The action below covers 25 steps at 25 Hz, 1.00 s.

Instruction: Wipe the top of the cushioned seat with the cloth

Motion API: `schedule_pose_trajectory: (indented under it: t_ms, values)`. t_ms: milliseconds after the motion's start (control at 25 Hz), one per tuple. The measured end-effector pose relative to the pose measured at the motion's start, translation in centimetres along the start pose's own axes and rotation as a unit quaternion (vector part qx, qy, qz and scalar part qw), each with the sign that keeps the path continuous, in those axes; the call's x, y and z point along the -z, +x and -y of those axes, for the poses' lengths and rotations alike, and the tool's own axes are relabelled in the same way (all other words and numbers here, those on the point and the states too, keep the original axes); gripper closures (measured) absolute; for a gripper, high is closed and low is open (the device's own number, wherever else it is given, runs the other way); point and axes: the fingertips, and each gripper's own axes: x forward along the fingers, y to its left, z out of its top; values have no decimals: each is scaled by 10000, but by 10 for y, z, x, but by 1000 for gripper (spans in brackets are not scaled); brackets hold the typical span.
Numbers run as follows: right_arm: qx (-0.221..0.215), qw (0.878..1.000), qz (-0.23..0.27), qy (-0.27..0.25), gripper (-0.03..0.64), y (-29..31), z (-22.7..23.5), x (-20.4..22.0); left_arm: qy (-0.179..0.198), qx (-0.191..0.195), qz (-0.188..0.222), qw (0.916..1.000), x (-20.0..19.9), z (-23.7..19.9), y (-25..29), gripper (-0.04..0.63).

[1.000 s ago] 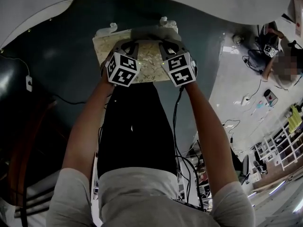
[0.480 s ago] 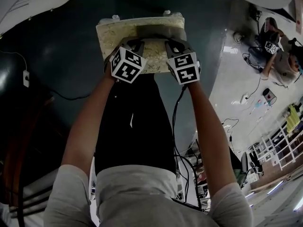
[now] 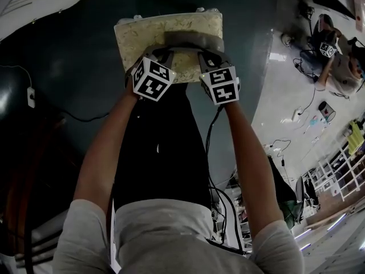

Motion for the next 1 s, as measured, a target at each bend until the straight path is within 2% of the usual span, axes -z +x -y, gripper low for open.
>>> schedule_pose_trajectory:
  t_ms: [360, 1000]
  values:
    - [37, 10000, -24, 48, 598, -6, -9, 18, 139, 204, -178, 9995, 16, 20, -3, 574]
    - [136, 9992, 71, 358, 598, -16, -33, 51, 324, 239, -225, 9989, 41, 41, -8, 574]
